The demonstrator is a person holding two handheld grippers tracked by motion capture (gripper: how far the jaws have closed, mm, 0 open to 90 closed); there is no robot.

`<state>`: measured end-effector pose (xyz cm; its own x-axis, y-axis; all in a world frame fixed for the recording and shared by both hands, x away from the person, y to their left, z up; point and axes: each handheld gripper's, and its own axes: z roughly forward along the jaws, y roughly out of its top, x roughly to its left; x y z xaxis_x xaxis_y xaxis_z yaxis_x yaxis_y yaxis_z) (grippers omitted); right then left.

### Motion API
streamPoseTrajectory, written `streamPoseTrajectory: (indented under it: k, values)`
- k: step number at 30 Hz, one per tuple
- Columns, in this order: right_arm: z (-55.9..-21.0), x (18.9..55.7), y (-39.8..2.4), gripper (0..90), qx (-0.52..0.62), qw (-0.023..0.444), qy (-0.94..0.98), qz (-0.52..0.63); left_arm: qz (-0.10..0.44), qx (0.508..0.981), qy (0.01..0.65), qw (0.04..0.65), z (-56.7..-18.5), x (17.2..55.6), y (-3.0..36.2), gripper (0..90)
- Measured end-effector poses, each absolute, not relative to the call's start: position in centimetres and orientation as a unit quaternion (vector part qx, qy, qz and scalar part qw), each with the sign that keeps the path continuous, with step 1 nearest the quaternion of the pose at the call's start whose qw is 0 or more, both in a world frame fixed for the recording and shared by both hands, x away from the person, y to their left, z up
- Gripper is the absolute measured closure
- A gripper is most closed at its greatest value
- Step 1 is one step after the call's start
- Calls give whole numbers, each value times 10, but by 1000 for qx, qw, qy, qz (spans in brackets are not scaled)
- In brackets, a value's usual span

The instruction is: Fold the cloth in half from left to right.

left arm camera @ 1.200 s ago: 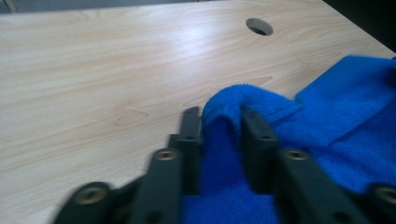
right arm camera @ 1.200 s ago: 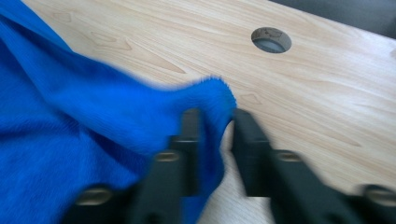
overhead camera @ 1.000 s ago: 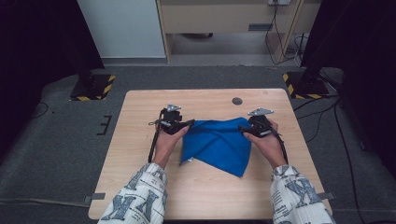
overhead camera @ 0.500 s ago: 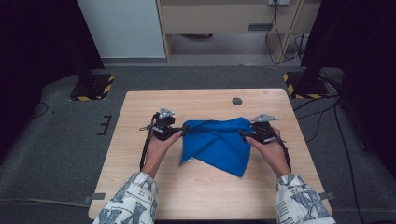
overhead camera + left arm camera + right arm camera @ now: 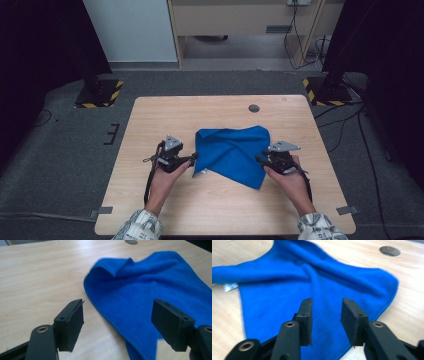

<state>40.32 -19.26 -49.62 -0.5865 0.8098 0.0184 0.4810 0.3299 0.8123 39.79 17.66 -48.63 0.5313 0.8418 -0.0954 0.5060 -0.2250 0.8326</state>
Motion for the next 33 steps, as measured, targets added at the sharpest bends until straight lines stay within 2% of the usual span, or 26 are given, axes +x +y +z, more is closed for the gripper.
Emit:
streamPoseTrajectory:
  k: [4,8,16,22,25,29,33]
  values:
    - [-501,384,-190,694,399,194,794,415,192,763,435,438,-490,380,178,270]
    - [-509,368,-187,707,386,183,798,425,200,773,424,428,-497,367,176,285]
    - [-520,348,-184,609,367,181,806,427,194,780,425,416,-506,359,176,295]
    - [-526,343,-173,537,355,174,820,414,199,798,399,405,-507,355,168,311]
    - [-527,343,-170,526,352,168,824,412,200,799,403,399,-509,356,166,367]
    - [-530,342,-168,510,348,167,832,398,196,809,399,386,-513,357,164,381]
    - [-533,341,-166,534,344,170,842,379,199,812,399,377,-514,357,163,436]
